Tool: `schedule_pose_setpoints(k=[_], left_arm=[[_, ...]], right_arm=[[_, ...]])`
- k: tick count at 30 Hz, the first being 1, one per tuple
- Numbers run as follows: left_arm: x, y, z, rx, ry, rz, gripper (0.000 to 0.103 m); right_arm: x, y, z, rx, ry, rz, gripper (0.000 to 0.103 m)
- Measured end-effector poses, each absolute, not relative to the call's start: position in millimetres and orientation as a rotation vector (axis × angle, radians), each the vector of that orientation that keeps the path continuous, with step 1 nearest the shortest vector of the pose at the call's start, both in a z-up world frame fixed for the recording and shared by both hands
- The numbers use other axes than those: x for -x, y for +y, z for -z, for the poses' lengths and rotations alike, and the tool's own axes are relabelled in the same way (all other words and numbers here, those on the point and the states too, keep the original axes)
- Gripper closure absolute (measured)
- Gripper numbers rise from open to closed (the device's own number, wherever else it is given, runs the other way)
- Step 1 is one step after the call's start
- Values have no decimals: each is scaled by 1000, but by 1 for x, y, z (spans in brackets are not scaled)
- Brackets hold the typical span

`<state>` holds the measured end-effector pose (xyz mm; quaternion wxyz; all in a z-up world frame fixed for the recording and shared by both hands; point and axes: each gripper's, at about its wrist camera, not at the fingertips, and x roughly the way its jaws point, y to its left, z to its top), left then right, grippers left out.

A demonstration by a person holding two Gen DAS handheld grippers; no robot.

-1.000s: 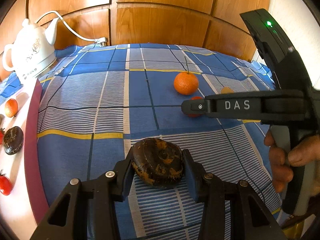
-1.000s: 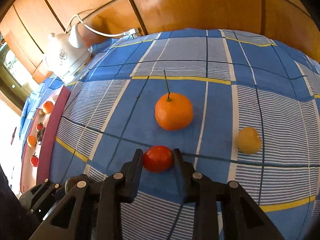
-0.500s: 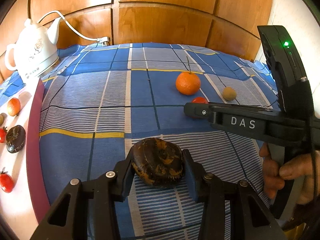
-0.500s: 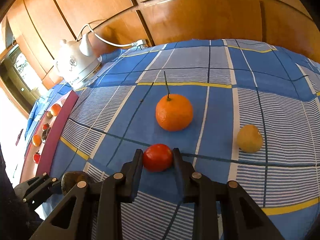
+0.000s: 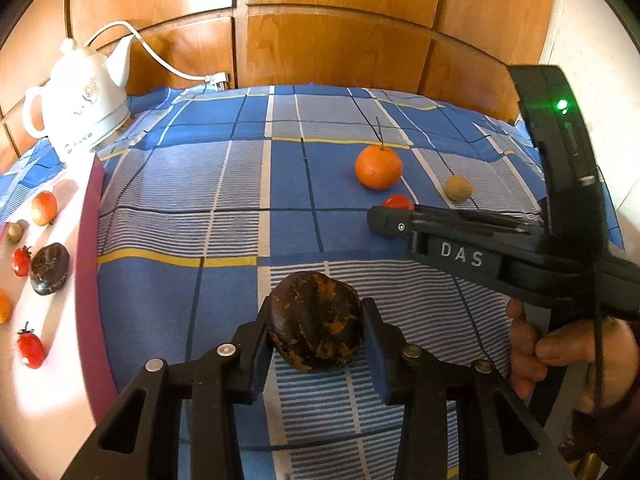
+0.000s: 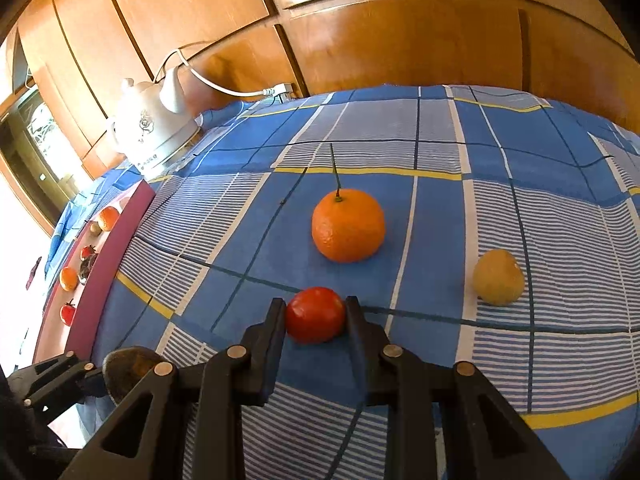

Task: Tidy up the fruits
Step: 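Carry the dark brown fruit over the tray with the left gripper while the right holds the tomato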

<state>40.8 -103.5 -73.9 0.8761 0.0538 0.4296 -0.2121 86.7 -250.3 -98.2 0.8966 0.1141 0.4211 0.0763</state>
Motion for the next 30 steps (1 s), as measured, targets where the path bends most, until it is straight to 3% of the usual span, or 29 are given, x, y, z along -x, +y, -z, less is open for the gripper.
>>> schedule_pose_setpoints(k=[22,30], left_arm=[[-24,-71,22,-30,820,422,62],[-31,-15,-2,96,793,348,62]], right_arm=[[-87,-238,97,-134,874,-116,74],[-87,-239,97,-144,871,-121,74]])
